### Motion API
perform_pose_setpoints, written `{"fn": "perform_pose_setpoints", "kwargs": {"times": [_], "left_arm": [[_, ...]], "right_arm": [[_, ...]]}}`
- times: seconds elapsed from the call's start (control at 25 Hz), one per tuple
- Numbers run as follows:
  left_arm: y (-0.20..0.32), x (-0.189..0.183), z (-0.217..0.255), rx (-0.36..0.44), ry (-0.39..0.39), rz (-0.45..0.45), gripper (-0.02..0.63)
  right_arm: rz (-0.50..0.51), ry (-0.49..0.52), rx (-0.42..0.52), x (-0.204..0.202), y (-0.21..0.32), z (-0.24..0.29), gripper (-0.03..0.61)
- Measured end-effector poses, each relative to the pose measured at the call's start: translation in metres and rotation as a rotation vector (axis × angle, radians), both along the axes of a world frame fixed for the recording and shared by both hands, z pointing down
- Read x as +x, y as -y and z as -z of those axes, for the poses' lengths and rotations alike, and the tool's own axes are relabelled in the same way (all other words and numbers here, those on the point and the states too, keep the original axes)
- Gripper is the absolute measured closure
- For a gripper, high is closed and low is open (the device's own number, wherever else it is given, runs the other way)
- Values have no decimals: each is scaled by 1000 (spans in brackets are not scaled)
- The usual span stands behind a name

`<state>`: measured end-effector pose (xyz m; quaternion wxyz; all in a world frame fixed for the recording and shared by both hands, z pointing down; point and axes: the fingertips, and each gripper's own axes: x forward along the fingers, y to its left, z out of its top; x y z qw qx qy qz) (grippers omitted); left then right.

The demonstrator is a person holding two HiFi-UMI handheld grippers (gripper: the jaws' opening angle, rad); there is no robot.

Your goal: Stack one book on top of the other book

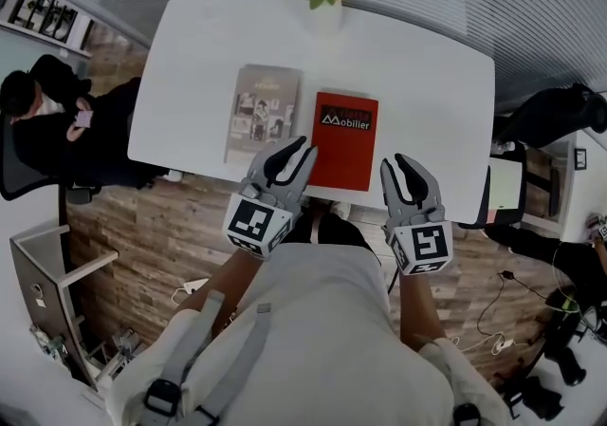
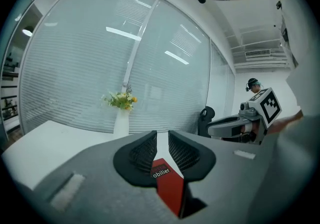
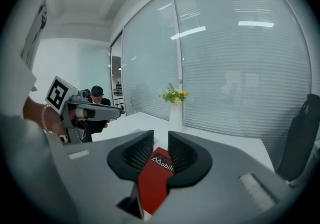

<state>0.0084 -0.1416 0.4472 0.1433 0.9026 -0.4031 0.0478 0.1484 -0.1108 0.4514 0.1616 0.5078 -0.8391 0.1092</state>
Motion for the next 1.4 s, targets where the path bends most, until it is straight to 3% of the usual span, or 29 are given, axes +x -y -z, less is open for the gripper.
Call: {"fn": "perform_pose_setpoints", "kwargs": {"times": [0.72,0.88,1.4], "left_arm": [[-8,16,-139,-272,90,-49,505],[-11,19,-166,-332,93,-40,466],[-18,15,-226,-543,116,3,443]], "right_arm": [[-31,42,-229,24,-2,-136,463],[-25,34,-262,26,-2,-155,454],[-14,72,-378,24,-5,-199,408]]}}
